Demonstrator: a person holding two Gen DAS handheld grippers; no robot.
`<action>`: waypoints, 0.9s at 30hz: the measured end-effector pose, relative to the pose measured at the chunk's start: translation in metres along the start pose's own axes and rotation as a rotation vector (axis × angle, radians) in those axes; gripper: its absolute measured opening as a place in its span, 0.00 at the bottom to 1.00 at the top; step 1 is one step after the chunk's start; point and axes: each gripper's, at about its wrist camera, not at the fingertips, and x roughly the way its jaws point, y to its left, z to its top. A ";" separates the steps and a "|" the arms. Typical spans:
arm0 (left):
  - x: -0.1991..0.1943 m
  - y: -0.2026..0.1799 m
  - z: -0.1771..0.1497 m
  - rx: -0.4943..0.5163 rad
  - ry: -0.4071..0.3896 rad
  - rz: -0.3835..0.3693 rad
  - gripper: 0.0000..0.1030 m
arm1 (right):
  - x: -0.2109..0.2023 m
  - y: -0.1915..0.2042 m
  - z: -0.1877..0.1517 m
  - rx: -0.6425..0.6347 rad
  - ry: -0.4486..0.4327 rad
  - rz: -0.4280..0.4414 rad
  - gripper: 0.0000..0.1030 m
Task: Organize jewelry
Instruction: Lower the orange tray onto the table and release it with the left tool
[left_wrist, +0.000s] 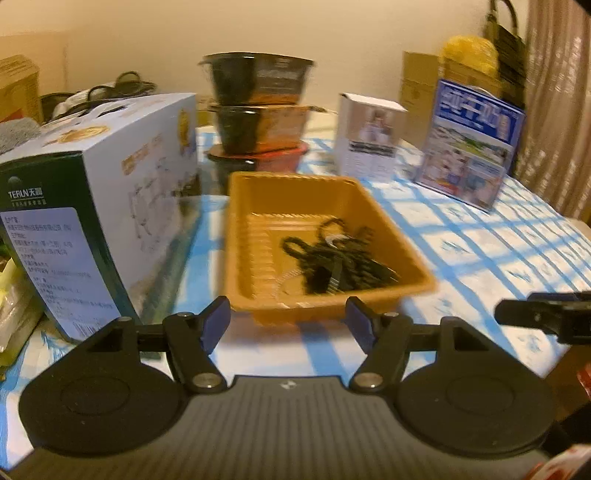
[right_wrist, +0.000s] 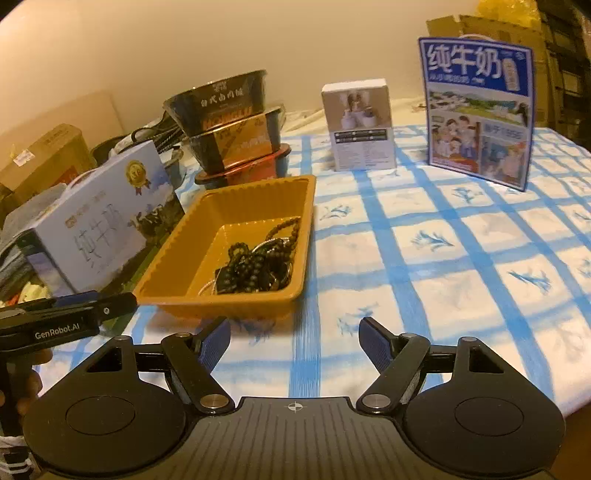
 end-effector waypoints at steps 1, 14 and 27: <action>-0.006 -0.005 -0.002 0.005 0.009 -0.017 0.65 | -0.009 0.000 -0.003 0.016 -0.006 -0.003 0.74; -0.044 -0.058 -0.028 0.063 0.125 -0.182 0.65 | -0.075 -0.008 -0.043 0.076 0.028 -0.081 0.74; -0.046 -0.088 -0.040 0.118 0.163 -0.217 0.65 | -0.073 -0.022 -0.059 0.066 0.064 -0.121 0.74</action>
